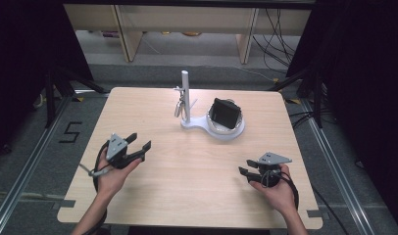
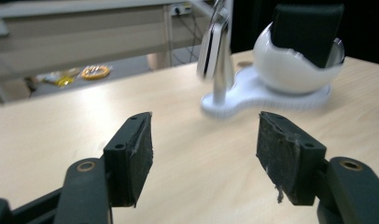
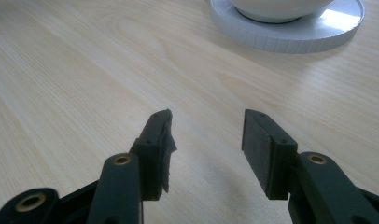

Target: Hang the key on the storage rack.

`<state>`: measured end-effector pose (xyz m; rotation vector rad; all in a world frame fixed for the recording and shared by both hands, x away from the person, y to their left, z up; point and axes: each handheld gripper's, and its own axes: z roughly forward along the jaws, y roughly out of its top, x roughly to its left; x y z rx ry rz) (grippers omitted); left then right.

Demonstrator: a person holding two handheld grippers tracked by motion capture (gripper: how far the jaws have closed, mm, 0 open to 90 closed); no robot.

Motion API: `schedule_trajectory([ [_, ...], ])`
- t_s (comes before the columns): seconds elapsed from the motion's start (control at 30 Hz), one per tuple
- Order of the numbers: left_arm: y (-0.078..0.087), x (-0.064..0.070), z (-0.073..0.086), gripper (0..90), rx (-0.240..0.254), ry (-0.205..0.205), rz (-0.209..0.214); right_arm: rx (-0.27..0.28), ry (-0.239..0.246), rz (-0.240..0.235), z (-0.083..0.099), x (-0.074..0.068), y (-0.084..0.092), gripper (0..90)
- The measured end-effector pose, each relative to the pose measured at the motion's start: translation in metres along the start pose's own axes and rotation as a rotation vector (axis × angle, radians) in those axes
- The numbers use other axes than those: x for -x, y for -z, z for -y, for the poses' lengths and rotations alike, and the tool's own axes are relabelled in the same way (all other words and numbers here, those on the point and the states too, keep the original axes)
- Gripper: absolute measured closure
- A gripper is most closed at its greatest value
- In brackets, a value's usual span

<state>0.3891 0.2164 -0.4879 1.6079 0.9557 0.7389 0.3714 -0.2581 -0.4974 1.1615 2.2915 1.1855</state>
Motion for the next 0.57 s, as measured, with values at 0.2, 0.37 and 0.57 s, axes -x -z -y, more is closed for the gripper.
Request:
schedule_trajectory([
  [0.2,0.022,-0.006,0.033,35.8,-0.007,0.041,-0.064,0.007,0.012,-0.003,0.001,-0.002,-0.003,53.2],
  [0.37,0.025,-0.009,0.039,36.1,0.014,0.049,-0.082,0.025,0.036,-0.016,0.003,0.002,-0.003,53.0],
  [0.57,0.026,-0.009,0.041,36.7,0.02,0.059,-0.098,0.024,0.0,0.001,0.007,0.004,0.002,52.9],
])
